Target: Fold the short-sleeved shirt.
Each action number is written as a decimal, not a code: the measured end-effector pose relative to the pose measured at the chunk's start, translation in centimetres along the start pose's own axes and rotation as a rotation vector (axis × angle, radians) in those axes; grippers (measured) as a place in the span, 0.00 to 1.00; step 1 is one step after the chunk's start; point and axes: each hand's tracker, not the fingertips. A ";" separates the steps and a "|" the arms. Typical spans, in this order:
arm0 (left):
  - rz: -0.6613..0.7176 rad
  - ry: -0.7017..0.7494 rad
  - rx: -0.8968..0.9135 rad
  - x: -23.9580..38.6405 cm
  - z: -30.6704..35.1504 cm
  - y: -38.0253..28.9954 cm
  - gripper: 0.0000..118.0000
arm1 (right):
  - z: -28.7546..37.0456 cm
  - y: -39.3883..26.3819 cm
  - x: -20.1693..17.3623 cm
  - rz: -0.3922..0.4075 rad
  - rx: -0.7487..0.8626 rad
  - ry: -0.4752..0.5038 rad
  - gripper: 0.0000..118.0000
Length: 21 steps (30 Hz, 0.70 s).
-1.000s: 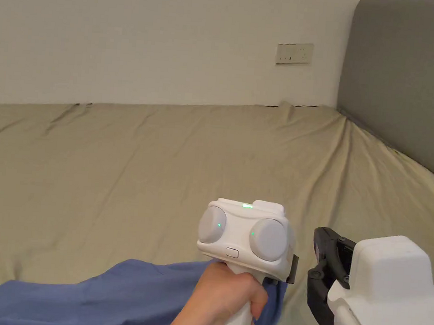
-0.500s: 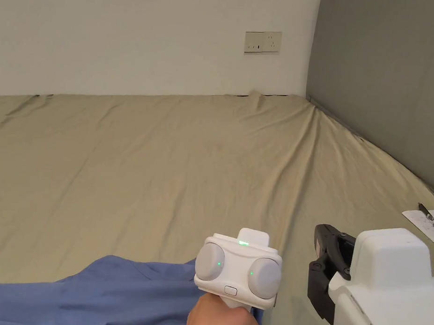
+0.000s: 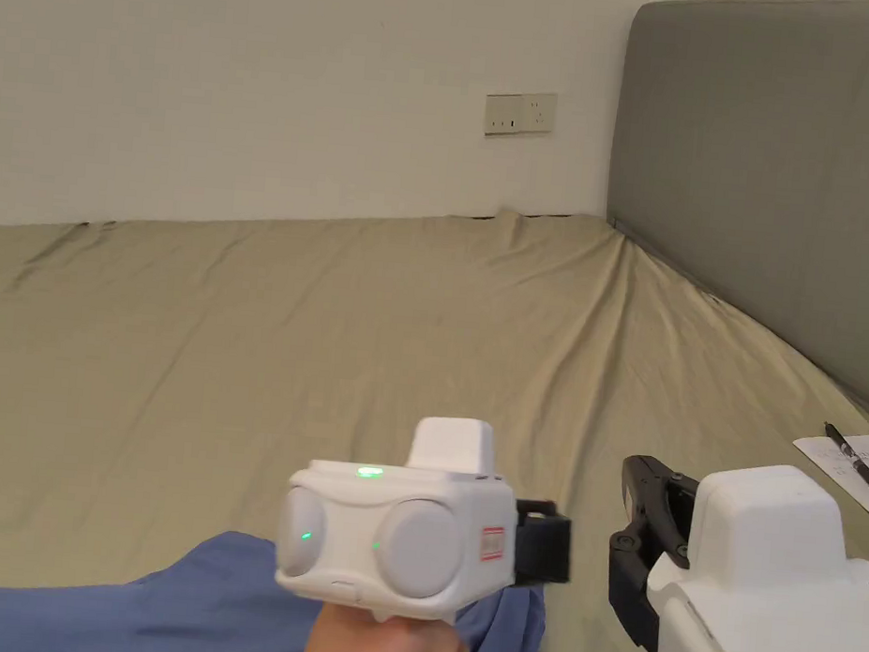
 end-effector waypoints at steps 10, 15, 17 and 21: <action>-0.062 0.297 0.335 -3.8 18.6 -3.1 0.00 | 5.7 3.6 -3.2 -0.014 0.091 0.052 0.01; -0.093 0.394 0.542 -5.4 28.2 -7.3 0.00 | 9.9 4.8 -5.3 0.009 0.154 0.073 0.01; -0.068 0.450 0.548 -6.2 30.9 -9.0 0.00 | 11.3 5.0 -6.1 0.002 0.172 0.081 0.01; 0.002 0.483 0.577 -8.5 34.0 -12.5 0.00 | 13.1 4.9 -7.8 0.044 0.211 0.106 0.01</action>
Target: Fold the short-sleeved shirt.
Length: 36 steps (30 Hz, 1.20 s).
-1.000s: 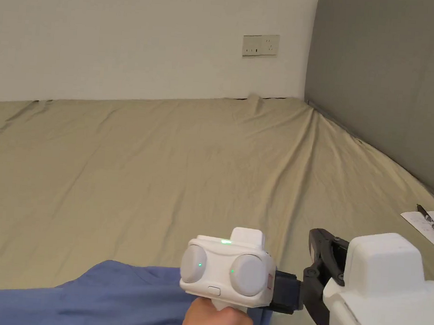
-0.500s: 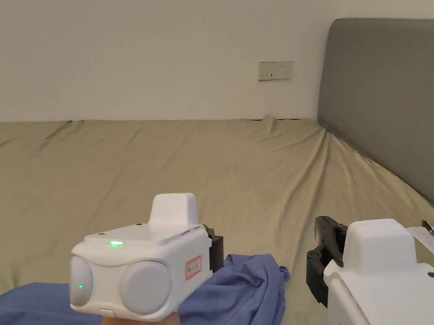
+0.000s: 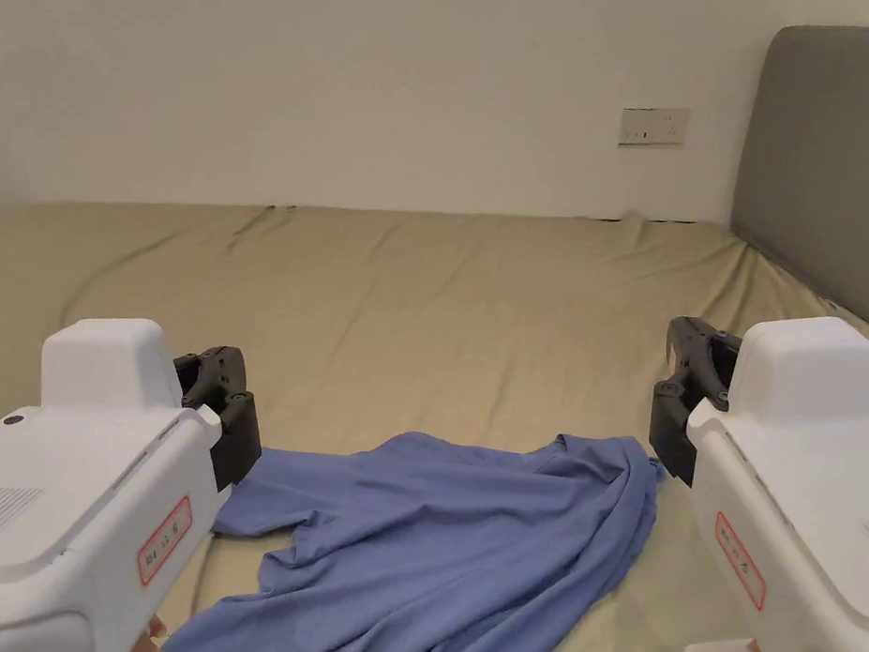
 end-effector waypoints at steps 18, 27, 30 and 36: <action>0.149 0.147 -0.211 -7.5 2.6 -4.7 0.00 | -1.4 -0.6 -7.8 -0.029 -0.036 0.204 0.01; 0.195 0.163 -0.564 -12.1 3.3 -12.4 0.95 | -1.9 -2.0 -8.6 -0.039 -0.074 0.269 0.01; 0.156 0.226 -0.660 -12.2 2.0 -15.7 0.95 | -1.9 -2.3 -8.8 -0.031 -0.083 0.288 0.01; 0.068 0.249 -0.735 -12.2 -1.5 -18.8 0.92 | -2.2 -2.6 -8.4 -0.022 -0.094 0.302 0.01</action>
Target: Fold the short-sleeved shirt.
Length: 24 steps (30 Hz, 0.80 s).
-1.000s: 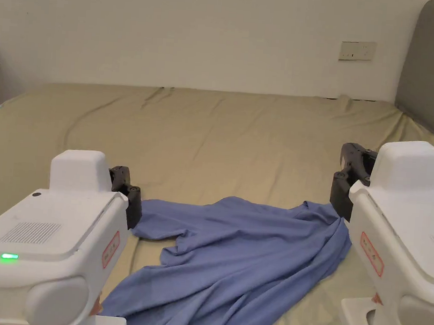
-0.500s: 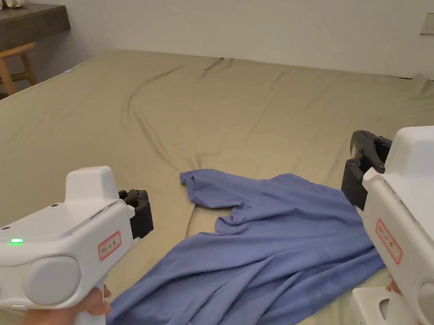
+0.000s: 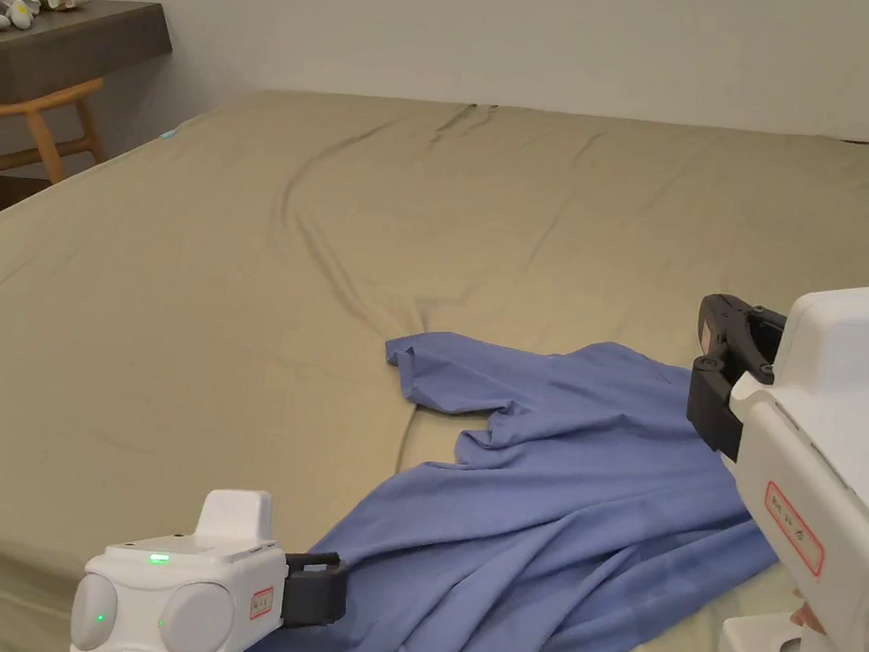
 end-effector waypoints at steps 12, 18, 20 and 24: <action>0.037 -0.050 -0.008 1.9 0.7 1.6 0.00 | -0.6 -0.4 0.7 -0.014 -0.028 -0.012 0.01; 0.056 -0.050 0.042 2.2 1.7 3.1 0.00 | -1.1 -1.8 2.2 -0.024 -0.101 -0.038 0.01; 0.117 -0.095 0.057 2.1 1.9 3.7 0.00 | -1.9 -2.8 3.0 -0.016 -0.154 -0.053 0.01; 0.099 -0.109 0.076 3.0 1.9 5.3 0.00 | -4.8 -5.2 4.8 -0.026 -0.302 -0.003 0.02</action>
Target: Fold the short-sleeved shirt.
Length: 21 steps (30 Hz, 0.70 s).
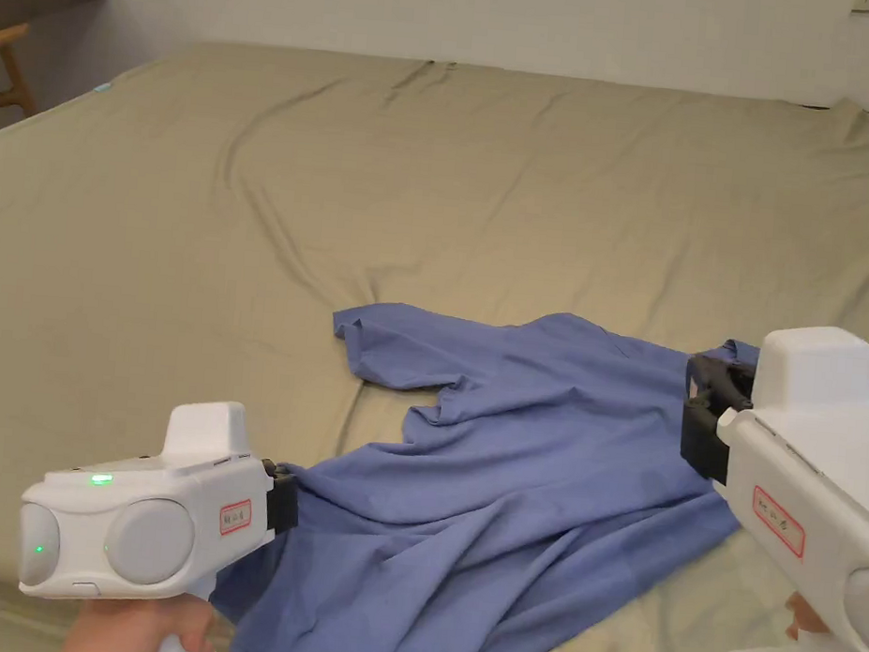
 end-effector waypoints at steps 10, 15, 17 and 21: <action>-0.049 0.028 -0.055 0.4 -2.6 1.4 0.00 | -12.2 1.7 3.9 0.213 -0.311 0.166 0.99; -0.035 0.055 -0.089 -0.1 -3.7 1.0 0.00 | -21.5 6.2 4.1 0.290 -0.448 0.272 0.99; -0.035 0.063 -0.104 -0.2 -4.2 0.8 0.00 | -25.0 7.7 4.4 0.328 -0.509 0.293 0.98; -0.040 0.072 -0.137 -0.4 -4.5 0.3 0.00 | -28.2 9.3 7.5 0.302 -0.541 0.127 0.92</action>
